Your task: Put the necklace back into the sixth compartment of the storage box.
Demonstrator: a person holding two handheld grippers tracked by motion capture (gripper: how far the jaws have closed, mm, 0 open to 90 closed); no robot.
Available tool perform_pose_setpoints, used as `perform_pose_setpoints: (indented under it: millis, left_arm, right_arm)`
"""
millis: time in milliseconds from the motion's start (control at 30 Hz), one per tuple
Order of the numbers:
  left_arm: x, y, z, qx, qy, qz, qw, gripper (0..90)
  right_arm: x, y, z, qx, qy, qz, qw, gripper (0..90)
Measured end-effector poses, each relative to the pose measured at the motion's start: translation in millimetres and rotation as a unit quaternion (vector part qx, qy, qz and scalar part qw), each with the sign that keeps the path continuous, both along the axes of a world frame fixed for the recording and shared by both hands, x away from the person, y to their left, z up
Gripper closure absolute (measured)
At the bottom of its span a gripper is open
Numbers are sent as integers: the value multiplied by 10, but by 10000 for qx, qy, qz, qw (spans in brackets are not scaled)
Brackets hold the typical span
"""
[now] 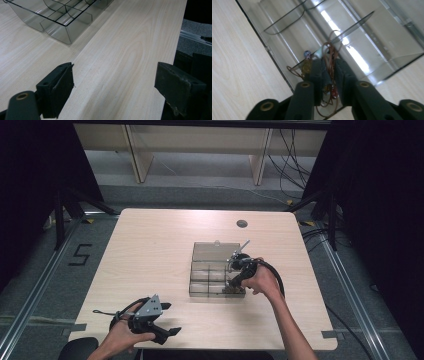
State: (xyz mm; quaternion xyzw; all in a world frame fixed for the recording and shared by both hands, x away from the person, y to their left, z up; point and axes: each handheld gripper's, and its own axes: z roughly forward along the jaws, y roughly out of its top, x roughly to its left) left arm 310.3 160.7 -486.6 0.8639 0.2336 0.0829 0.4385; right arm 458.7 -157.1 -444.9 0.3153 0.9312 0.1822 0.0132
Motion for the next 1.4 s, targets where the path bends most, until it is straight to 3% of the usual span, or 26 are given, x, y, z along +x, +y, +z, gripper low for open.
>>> perform_pose_setpoints:
  millis: [167, 233, 400, 500, 633, 667, 833, 1067, 1300, 1333, 1400]
  left_arm:
    - [2, -1, 1, -39, -31, -7, 10000, 151]
    - [4, 9, 12, 54, -41, -31, 10000, 151]
    - [2, -3, 2, -35, -38, -1, 10000, 151]
    - [2, -1, 3, -56, -30, -1, 10000, 151]
    - [3, 0, 4, -55, -30, -5, 10000, 151]
    - [3, 1, 4, -53, -32, -8, 10000, 151]
    - [4, 2, 4, -57, -32, 6, 10000, 151]
    - [4, 2, 5, -53, -34, -2, 10000, 150]
    - [4, 0, 4, -59, -32, 6, 10000, 151]
    - [4, 0, 4, -58, -33, 6, 10000, 151]
    - [4, -1, 4, -59, -33, 7, 10000, 150]
  right_arm:
    - [-35, -34, 120, 118, -170, -89, 9997, 716]
    - [-54, -44, 163, 166, -259, -92, 9995, 708]
    - [-114, -68, 264, 303, -349, -105, 9989, 692]
    - [-132, -101, 295, 340, -442, -23, 9984, 687]
    - [-169, -138, 331, 365, -417, -146, 9984, 649]
    - [-160, -151, 330, 364, -526, -71, 9979, 638]
    - [-224, -173, 384, 398, -532, -177, 9976, 601]
    - [-284, -200, 391, 385, -599, -100, 9974, 546]
    - [-335, -224, 399, 532, -572, -100, 9969, 514]
    - [-343, -225, 402, 533, -647, -95, 9964, 507]
    - [-372, -215, 409, 553, -616, -207, 9964, 494]
